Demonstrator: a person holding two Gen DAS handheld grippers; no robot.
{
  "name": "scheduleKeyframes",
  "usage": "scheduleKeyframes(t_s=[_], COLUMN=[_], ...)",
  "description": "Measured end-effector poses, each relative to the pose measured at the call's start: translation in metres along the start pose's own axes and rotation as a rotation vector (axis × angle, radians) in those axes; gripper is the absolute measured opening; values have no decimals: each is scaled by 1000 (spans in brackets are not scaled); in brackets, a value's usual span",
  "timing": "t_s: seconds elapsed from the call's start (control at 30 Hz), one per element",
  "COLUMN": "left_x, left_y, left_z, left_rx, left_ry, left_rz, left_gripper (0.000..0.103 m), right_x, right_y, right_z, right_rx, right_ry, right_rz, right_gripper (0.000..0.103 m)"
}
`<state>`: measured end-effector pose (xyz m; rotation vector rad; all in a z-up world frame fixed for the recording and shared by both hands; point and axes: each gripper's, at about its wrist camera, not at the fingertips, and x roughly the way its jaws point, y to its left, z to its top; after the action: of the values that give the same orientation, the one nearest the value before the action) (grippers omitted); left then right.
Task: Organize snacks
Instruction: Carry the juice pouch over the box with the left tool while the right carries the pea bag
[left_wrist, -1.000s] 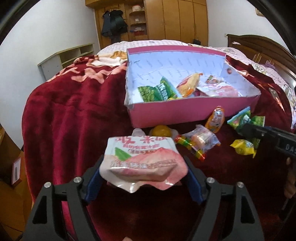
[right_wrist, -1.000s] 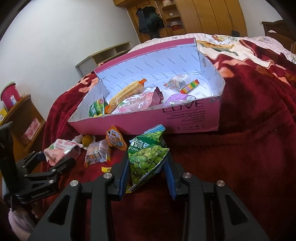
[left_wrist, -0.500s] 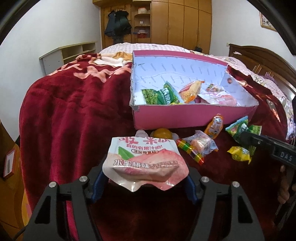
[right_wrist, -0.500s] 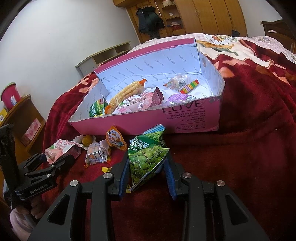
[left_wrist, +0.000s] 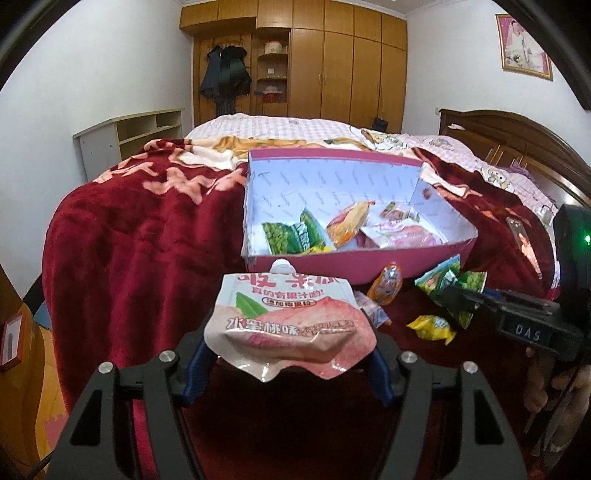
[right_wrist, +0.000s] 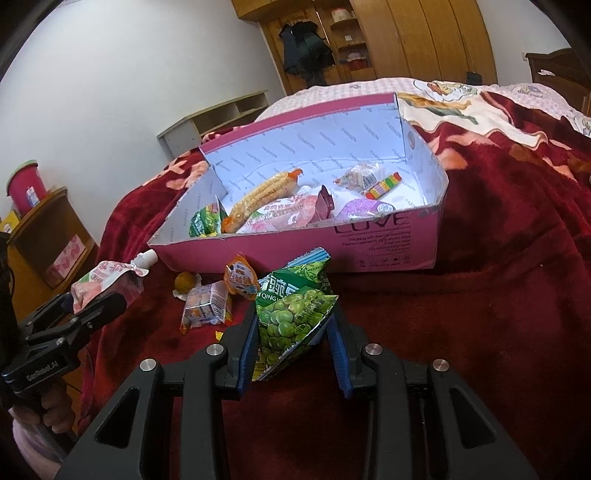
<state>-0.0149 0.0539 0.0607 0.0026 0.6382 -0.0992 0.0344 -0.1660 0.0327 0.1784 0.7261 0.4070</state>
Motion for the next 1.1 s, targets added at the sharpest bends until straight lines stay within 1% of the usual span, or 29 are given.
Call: scheduleKeyframes(t_s=[0.17,0.37,0.57,0.77,0.97,1.1], left_x=[0,3,3,5,17,33], left_y=[-4,-12,-20,-26,-27,-29], left_z=[13,33,50,68,86,96], left_rx=[14,18,34,33,8,-3], left_ry=[-14,-26,-56,-82,-109,-109], left_rz=[1,-20,-22,-32,-42,-41], left_gripper=[72,72,72,72,72,72], right_x=[-8,-13,-19,-31,-36,-35], right_y=[6,9,9,11,10,8], right_z=[2,5,11,25,36,38], right_rx=[-17,-27,-27,-51,-65,-63], right_ry=[-22,-36,-52,-91,-119,-121], right_rz=[15,26,23,-1,-20,-25], right_gripper=[36,36,36,36,36,36])
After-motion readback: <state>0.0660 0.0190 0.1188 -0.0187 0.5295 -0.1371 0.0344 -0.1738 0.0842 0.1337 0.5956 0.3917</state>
